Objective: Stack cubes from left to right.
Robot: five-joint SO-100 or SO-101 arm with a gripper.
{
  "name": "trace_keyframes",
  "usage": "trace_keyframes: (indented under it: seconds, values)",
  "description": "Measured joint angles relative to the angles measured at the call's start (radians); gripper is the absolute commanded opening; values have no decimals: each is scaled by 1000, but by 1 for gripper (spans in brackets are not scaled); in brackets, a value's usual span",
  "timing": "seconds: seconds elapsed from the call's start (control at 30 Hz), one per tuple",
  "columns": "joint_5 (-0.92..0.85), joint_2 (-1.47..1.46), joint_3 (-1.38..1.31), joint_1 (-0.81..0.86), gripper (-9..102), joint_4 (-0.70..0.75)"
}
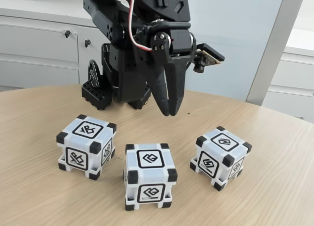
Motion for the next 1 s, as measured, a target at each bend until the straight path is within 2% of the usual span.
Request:
trace_keyframes:
  seconds: [0.13, 0.3, 1.0]
  values:
    - [26, -3, 35, 77, 0, 0]
    - [31, 2, 40, 91, 0, 0]
    - [31, 5, 41, 83, 0, 0]
